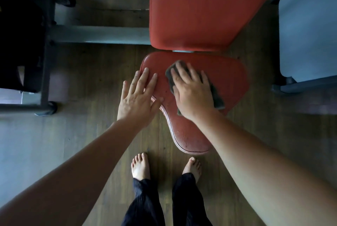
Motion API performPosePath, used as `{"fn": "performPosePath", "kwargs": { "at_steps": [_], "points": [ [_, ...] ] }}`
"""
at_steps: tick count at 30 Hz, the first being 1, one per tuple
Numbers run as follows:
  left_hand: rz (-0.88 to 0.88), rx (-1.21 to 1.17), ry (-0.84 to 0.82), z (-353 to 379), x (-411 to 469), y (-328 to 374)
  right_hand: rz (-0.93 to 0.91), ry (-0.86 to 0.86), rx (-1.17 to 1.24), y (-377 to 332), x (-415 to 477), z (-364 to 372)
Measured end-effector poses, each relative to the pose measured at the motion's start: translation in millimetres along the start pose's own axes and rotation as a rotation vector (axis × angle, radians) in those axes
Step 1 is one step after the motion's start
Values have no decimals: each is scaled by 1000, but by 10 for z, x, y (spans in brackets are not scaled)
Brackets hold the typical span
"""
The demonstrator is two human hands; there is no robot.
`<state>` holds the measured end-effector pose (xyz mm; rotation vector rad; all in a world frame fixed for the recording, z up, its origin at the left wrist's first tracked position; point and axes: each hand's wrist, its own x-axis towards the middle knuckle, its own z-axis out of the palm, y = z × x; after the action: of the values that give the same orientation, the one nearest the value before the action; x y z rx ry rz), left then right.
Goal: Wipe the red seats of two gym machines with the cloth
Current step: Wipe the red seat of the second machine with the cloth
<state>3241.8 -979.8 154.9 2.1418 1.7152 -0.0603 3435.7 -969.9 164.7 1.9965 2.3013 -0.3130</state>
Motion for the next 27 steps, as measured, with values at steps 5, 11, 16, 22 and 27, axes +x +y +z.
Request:
{"fn": "performPosePath", "kwargs": {
  "at_steps": [5,11,16,22,27],
  "points": [
    [-26,-39,-2,-13,-40,-63,-10,-12,-7,-86,187,-10],
    [-41,-61,-9,1,-59,-100,-145,-49,-45,-86,-404,0],
    [-89,-67,4,16,-111,-61,-80,0,14,-172,423,0],
    [-189,-148,31,62,-189,13,-231,20,-24,-112,127,20],
    [-232,-199,38,111,-190,75,-312,-22,-44,6,-77,42]
  ]
}}
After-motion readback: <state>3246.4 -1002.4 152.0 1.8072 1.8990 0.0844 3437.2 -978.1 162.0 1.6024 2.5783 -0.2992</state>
